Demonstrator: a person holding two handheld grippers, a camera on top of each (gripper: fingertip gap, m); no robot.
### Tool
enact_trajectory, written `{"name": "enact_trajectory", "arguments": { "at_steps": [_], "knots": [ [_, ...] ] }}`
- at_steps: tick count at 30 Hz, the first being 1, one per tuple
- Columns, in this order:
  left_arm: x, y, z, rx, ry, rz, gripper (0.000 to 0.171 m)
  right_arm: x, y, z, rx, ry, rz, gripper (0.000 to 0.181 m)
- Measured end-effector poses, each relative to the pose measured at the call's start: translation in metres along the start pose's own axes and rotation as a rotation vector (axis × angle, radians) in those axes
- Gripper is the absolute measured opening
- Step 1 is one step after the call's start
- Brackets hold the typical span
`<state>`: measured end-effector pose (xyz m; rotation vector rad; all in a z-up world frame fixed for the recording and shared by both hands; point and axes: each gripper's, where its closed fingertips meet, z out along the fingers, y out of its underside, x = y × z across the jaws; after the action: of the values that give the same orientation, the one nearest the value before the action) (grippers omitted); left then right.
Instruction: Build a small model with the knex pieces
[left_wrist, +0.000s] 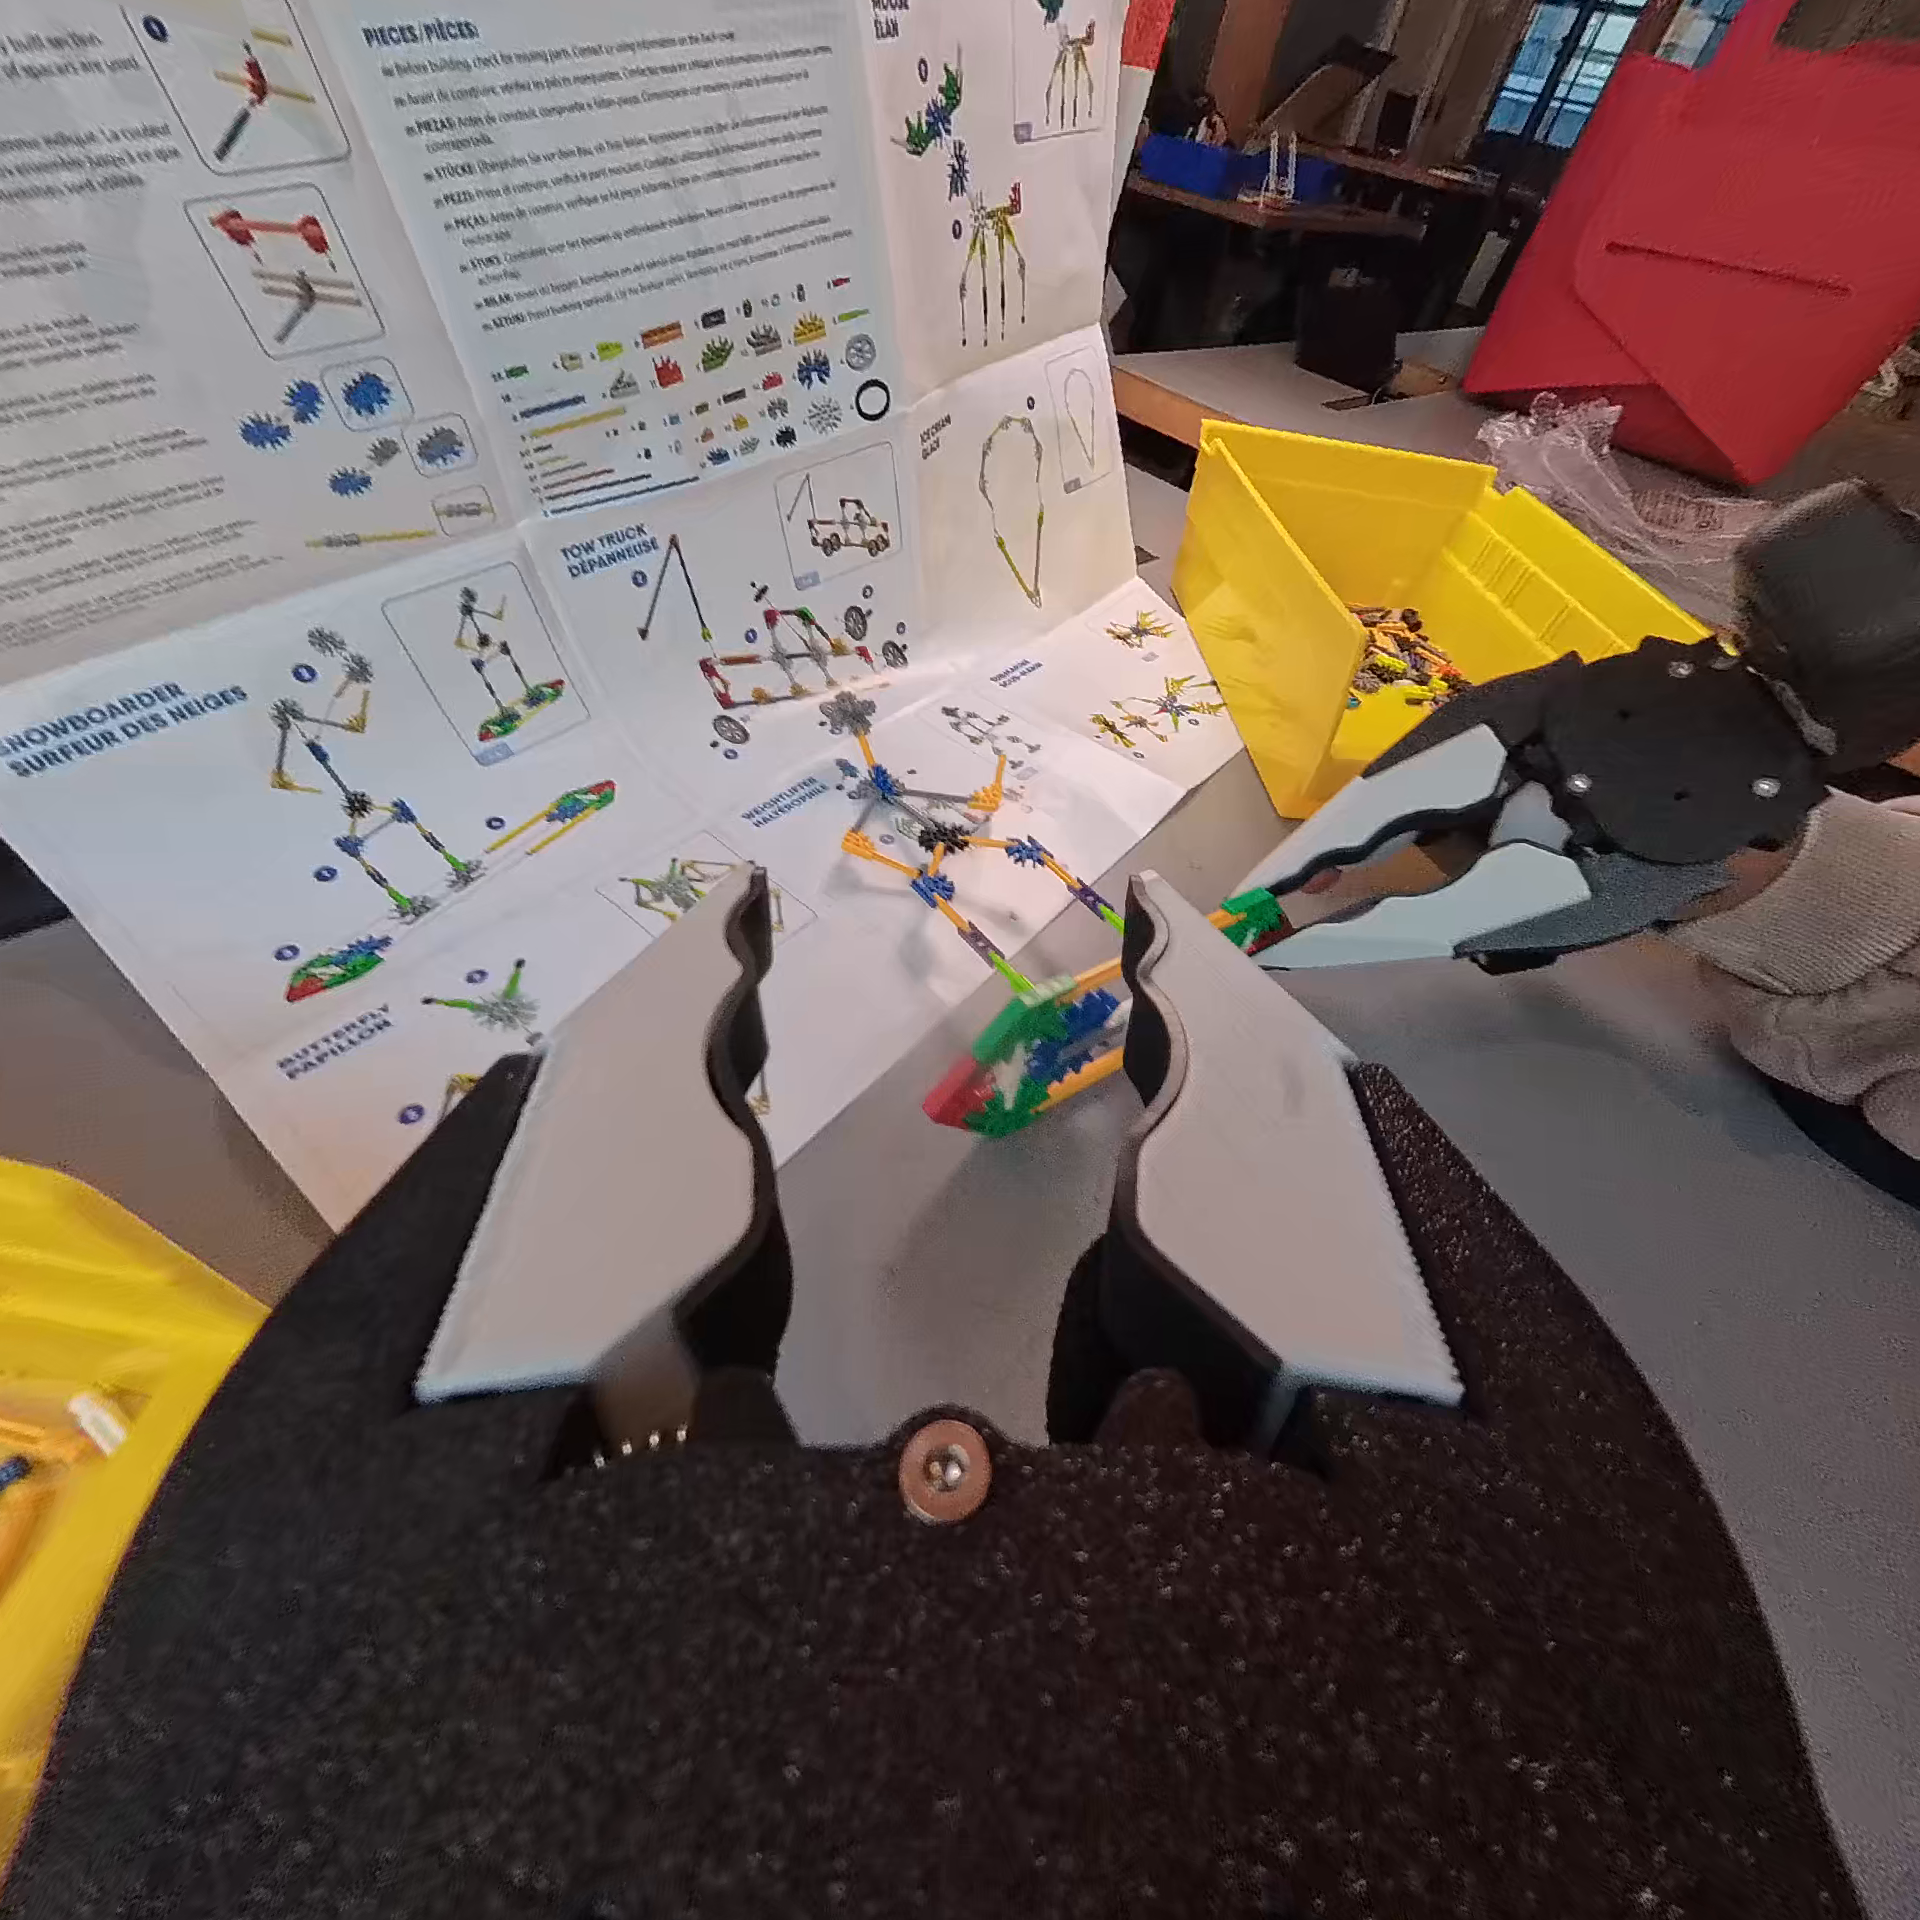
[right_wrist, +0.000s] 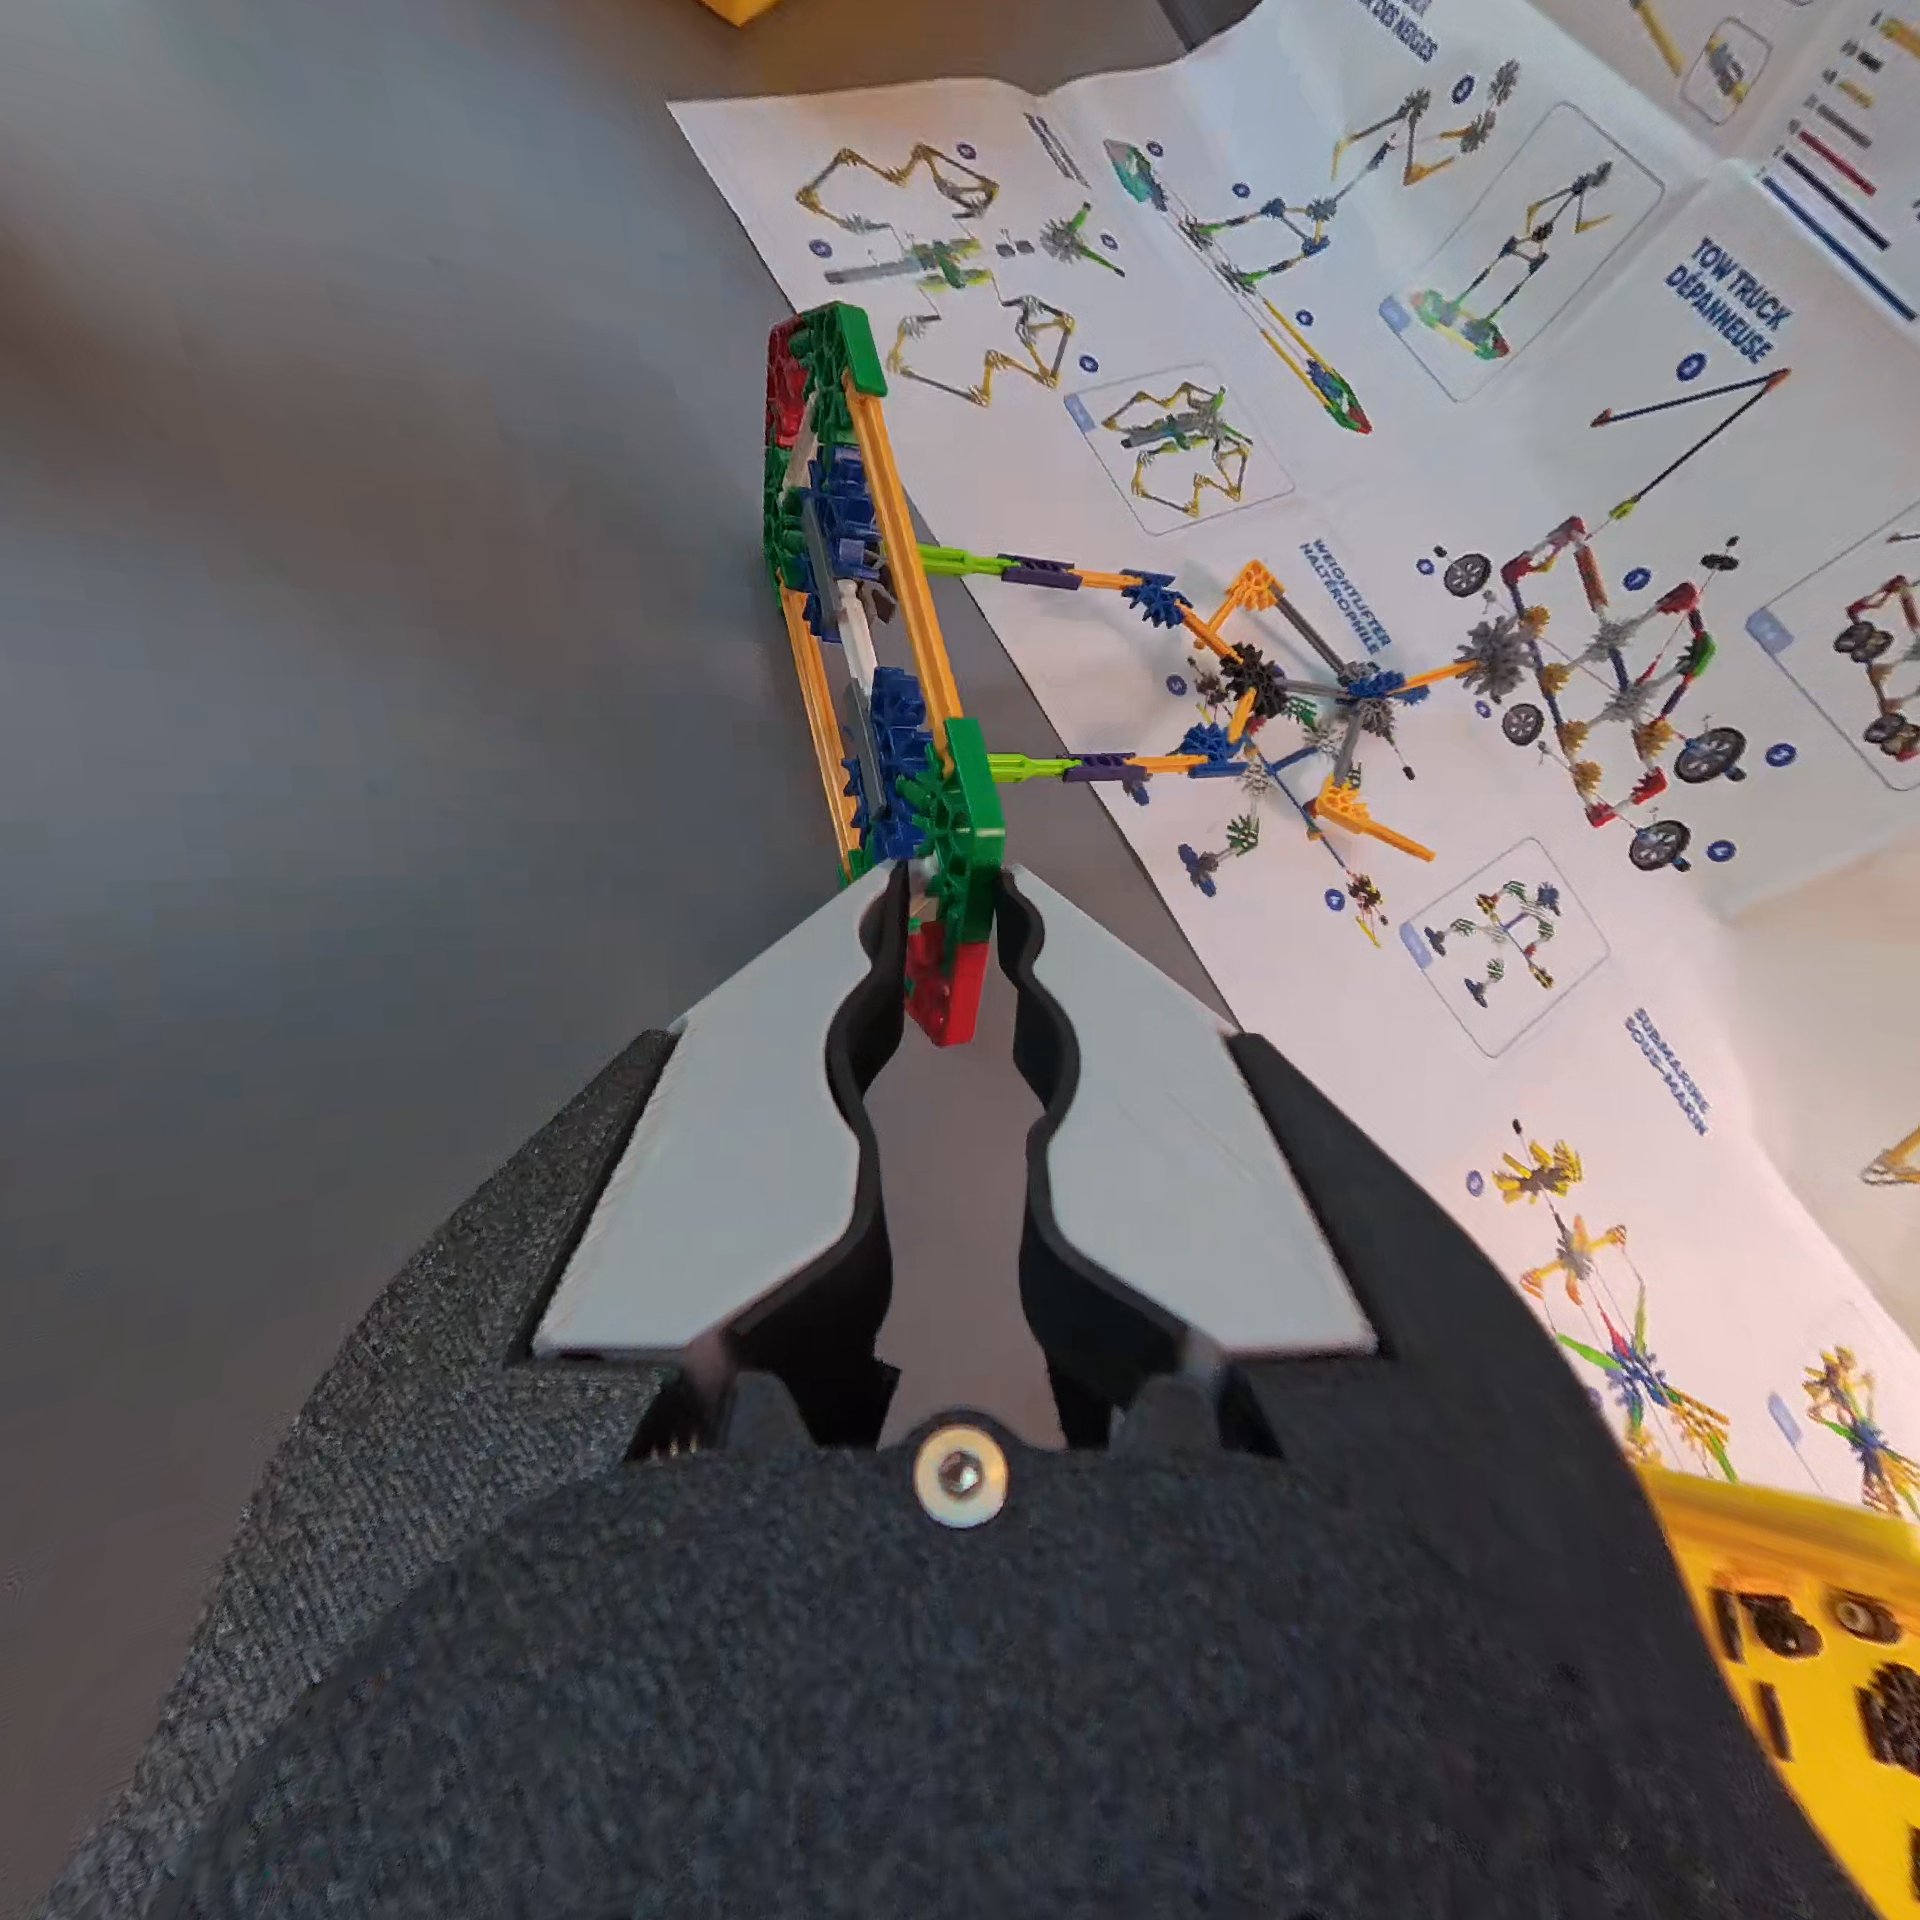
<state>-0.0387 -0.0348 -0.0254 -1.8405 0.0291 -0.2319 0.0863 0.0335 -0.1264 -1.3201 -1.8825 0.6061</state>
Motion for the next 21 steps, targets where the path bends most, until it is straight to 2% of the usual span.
{"name": "enact_trajectory", "arguments": {
  "at_steps": [2, 5, 9, 11, 17, 21],
  "knots": [
    [0.013, 0.014, -0.005, -0.012, 0.011, -0.024, 0.068, 0.005, 0.004, 0.000, -0.013, 0.009, 0.025, 0.030],
    [0.024, 0.035, -0.010, -0.023, -0.009, -0.009, 0.068, 0.014, -0.018, -0.013, 0.085, 0.043, 0.076, 0.045],
    [0.021, 0.060, -0.010, -0.048, -0.067, -0.007, 0.068, 0.019, -0.059, -0.033, 0.279, 0.051, 0.265, 0.050],
    [0.014, 0.070, -0.007, -0.071, -0.105, -0.011, 0.070, 0.016, -0.067, -0.031, 0.314, 0.061, 0.342, 0.053],
    [-0.024, 0.087, 0.001, -0.127, -0.216, -0.069, 0.079, 0.011, -0.057, -0.006, 0.222, 0.172, 0.325, 0.072],
    [-0.041, 0.082, -0.001, -0.103, -0.273, -0.060, 0.081, 0.028, -0.059, -0.012, 0.203, 0.264, 0.307, 0.080]
  ]
}}
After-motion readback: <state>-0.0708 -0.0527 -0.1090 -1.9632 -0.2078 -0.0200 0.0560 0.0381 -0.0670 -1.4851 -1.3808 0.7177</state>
